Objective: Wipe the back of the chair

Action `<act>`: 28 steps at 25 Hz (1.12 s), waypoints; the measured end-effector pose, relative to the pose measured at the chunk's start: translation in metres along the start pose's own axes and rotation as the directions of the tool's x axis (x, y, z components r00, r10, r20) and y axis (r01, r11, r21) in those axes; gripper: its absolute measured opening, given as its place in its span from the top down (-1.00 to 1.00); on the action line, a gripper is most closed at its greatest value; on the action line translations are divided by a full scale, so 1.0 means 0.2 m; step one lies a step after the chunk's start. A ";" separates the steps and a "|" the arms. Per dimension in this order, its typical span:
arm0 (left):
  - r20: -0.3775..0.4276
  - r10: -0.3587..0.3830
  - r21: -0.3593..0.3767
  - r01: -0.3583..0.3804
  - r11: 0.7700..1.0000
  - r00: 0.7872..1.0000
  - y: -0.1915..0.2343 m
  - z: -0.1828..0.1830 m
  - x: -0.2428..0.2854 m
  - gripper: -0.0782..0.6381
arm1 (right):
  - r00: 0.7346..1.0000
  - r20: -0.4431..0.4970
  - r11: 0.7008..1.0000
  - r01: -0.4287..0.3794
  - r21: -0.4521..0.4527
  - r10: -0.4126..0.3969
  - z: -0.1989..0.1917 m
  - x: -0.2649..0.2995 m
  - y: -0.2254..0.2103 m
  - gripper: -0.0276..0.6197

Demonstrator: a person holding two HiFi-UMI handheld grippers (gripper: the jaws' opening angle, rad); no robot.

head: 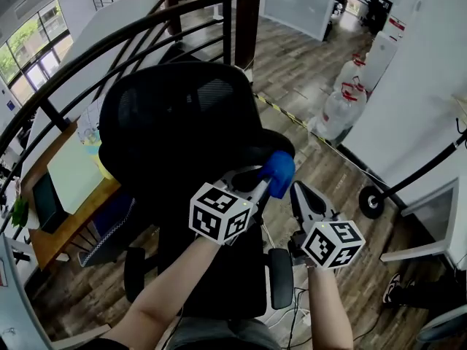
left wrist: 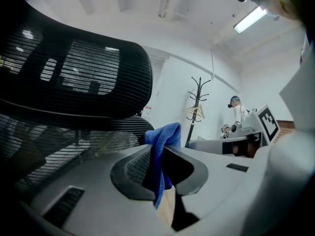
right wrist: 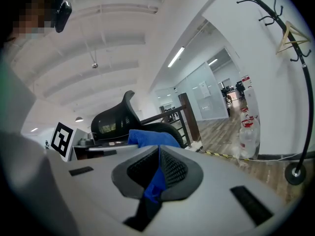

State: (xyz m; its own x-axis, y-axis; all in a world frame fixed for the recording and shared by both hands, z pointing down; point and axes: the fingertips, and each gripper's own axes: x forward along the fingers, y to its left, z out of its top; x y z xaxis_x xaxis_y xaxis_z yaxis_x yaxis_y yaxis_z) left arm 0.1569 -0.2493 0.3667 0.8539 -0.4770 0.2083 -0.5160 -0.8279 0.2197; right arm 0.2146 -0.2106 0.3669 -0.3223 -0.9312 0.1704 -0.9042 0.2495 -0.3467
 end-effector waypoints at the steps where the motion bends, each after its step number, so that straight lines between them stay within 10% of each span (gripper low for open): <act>1: 0.002 -0.002 -0.006 0.002 1.000 1.000 0.00 0.00 0.03 0.61 | 1.000 -0.001 1.000 0.006 0.003 -0.006 0.00 0.00 -0.02 0.82; 28: 0.011 0.114 -0.129 -0.111 0.985 0.993 0.30 -0.03 -0.08 0.61 | 0.995 -0.054 0.995 -0.083 0.052 0.085 -0.13 0.30 0.15 0.82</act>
State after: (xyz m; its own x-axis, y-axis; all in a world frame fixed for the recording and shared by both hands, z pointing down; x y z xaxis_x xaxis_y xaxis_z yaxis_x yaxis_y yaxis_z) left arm 0.1122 -0.2899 0.3815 0.7904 -0.5710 0.2219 -0.6123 -0.7245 0.3166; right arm 0.1613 -0.2516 0.3896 -0.4130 -0.8907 0.1900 -0.8588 0.3114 -0.4068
